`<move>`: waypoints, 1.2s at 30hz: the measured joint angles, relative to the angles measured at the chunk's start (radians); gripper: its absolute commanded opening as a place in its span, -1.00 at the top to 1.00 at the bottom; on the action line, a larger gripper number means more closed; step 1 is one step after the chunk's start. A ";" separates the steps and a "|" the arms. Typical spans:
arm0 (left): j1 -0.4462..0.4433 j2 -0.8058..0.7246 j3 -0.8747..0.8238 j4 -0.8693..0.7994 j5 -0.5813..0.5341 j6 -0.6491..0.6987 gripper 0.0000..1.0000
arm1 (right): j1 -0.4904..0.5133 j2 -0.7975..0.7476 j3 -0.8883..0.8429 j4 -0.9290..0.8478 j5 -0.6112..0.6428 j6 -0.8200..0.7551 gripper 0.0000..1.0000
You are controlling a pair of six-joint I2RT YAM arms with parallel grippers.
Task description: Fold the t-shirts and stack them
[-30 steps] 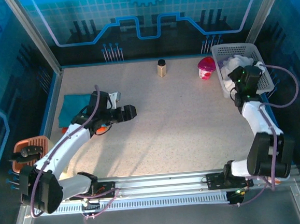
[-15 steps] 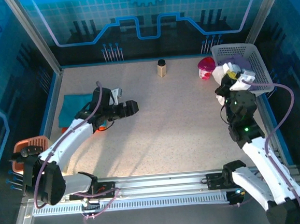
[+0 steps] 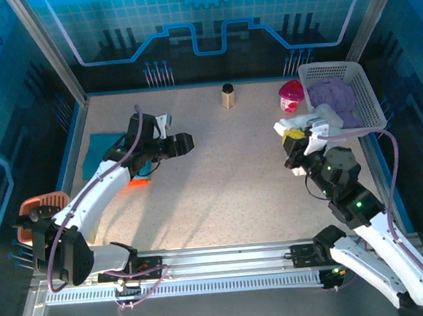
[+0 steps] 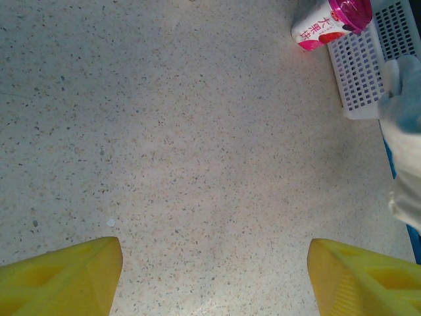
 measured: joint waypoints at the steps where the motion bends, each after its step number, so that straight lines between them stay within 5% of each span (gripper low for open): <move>1: 0.000 0.006 0.006 -0.002 0.000 0.002 -0.39 | 0.037 0.012 -0.008 -0.005 -0.001 0.000 1.00; 5: 0.000 0.031 0.025 -0.005 0.001 -0.001 -0.20 | 0.171 0.091 -0.024 -0.006 -0.003 0.002 1.00; 12: 0.000 0.045 0.053 -0.041 -0.022 0.006 -0.21 | 0.370 0.353 -0.026 0.161 0.001 0.028 0.92; 13: 0.000 0.045 0.060 -0.048 -0.024 0.008 -0.21 | 0.385 0.396 -0.021 0.180 0.011 0.035 0.77; 17: 0.003 0.045 0.067 -0.072 -0.038 0.014 -0.31 | 0.409 0.564 0.019 0.223 0.037 0.069 -0.95; 28: 0.010 0.031 -0.036 -0.116 -0.021 0.024 -0.47 | 0.368 0.592 0.092 0.157 0.109 0.111 -1.00; 36: -0.040 -0.031 -0.279 -0.101 0.025 -0.092 -0.46 | 0.115 0.390 0.035 -0.039 0.064 0.204 -0.66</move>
